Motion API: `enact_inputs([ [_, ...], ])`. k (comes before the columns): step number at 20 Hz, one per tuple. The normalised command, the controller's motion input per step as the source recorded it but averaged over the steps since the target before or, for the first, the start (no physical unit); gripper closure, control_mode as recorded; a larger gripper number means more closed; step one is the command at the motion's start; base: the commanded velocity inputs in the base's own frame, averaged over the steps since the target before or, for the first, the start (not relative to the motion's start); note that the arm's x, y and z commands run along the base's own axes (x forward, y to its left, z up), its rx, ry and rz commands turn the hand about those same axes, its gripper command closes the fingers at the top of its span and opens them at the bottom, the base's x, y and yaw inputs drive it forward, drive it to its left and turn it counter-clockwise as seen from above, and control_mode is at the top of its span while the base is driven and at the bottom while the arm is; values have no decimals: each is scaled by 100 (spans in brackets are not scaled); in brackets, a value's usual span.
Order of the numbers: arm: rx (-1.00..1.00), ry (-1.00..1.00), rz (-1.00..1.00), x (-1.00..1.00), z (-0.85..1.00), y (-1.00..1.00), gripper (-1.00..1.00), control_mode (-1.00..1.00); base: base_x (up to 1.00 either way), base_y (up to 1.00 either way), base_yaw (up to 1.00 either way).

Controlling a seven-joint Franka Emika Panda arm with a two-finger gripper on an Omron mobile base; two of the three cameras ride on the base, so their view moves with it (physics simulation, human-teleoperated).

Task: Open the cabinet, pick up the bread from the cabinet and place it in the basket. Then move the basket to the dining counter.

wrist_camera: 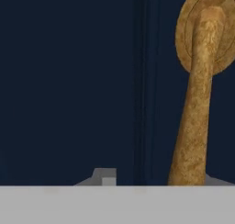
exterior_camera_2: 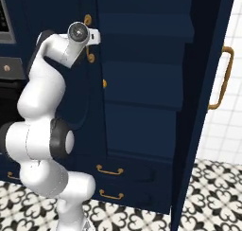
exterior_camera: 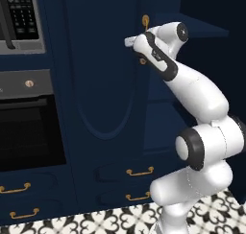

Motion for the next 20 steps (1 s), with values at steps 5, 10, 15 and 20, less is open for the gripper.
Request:
enact_inputs([
  [5,-15,7,0,-94,51,99,100,-100,0,0,0],
  [10,-13,7,-1,-87,28,96,100,-100,0,0,0],
  [15,12,0,-3,-100,0,96,100,-100,0,0,0],
  [20,18,-1,0,-100,-2,98,100,-100,0,0,0],
])
